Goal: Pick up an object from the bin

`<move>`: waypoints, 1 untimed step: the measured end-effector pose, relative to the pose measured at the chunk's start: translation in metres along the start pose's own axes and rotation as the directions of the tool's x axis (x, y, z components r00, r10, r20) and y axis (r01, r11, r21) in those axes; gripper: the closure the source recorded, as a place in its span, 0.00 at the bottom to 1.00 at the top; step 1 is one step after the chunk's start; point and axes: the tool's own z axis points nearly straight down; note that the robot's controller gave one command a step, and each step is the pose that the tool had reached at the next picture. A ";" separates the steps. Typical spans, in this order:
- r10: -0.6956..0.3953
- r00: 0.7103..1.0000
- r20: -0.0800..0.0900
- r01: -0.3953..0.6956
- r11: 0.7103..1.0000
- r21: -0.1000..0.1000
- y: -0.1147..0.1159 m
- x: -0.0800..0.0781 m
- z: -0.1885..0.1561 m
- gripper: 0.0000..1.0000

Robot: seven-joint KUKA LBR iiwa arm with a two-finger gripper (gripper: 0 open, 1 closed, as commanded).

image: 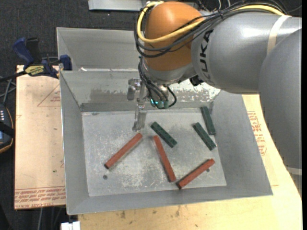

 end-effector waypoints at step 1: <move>0.003 1.000 0.008 -0.003 1.000 -0.001 -0.001 -0.002 -0.005 0.00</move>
Offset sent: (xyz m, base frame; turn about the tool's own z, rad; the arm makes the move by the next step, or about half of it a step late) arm -0.0310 -0.0136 -0.1424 -0.5760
